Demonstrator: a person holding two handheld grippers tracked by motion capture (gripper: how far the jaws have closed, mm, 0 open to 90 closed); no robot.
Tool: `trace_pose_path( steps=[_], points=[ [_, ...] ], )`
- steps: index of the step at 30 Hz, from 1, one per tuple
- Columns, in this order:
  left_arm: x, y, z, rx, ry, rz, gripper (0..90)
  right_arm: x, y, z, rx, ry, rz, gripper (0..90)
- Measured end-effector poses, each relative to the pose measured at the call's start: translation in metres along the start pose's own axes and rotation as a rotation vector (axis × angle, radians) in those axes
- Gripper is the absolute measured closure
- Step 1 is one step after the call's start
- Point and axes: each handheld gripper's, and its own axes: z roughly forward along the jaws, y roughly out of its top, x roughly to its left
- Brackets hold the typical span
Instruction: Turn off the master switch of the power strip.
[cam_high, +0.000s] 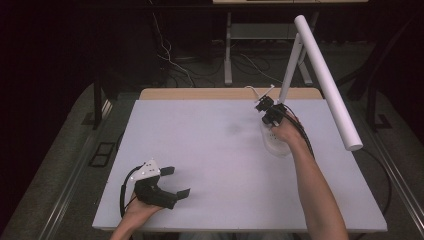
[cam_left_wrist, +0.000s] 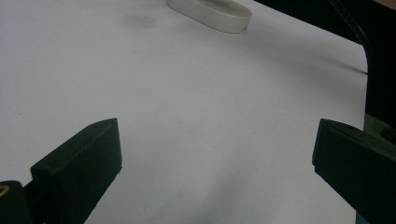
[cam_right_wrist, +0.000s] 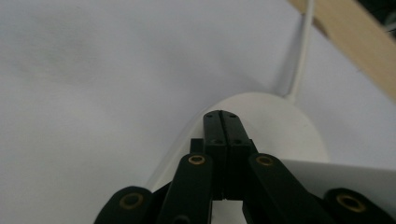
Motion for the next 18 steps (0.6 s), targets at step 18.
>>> trace_pose_path(
  steps=[18],
  points=[
    [0.0020,-0.0005,-0.0013,-0.004,0.006,-0.008,0.0,-0.0071,-0.0045,-0.0014,0.021,0.002,0.009,89.7]
  ],
)
